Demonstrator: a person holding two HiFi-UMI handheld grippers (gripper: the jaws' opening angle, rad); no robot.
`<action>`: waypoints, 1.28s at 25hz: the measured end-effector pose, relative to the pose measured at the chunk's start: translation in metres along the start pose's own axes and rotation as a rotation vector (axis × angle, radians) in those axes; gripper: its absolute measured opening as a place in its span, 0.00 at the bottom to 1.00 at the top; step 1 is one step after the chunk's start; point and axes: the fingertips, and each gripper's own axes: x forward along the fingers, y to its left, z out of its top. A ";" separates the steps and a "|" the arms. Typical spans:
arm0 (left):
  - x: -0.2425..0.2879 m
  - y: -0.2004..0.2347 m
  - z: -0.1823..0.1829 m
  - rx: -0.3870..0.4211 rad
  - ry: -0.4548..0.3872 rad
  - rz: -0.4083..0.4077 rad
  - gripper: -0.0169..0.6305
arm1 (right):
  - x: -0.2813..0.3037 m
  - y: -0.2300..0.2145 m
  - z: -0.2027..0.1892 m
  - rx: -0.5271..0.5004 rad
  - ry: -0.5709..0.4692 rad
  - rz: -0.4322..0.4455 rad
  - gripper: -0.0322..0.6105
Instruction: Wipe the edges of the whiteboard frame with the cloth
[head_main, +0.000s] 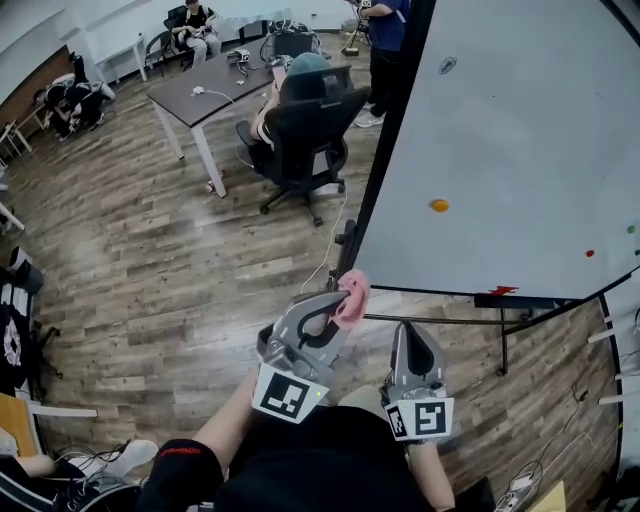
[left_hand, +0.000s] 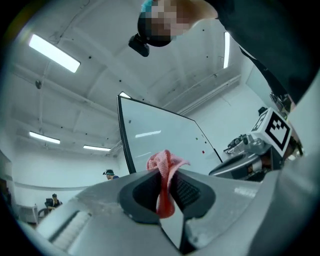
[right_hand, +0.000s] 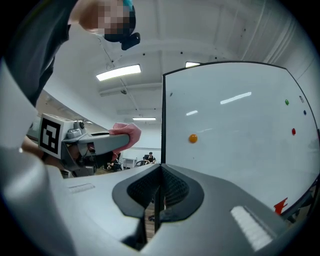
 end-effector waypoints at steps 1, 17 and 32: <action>0.002 0.002 0.001 0.028 0.000 -0.011 0.09 | 0.002 0.000 0.001 -0.004 -0.006 -0.007 0.05; 0.060 0.053 0.059 0.402 0.005 -0.080 0.09 | 0.041 -0.018 0.042 -0.062 -0.097 -0.028 0.05; 0.103 0.092 0.144 0.836 0.005 -0.058 0.09 | 0.062 -0.024 0.105 -0.186 -0.163 -0.010 0.05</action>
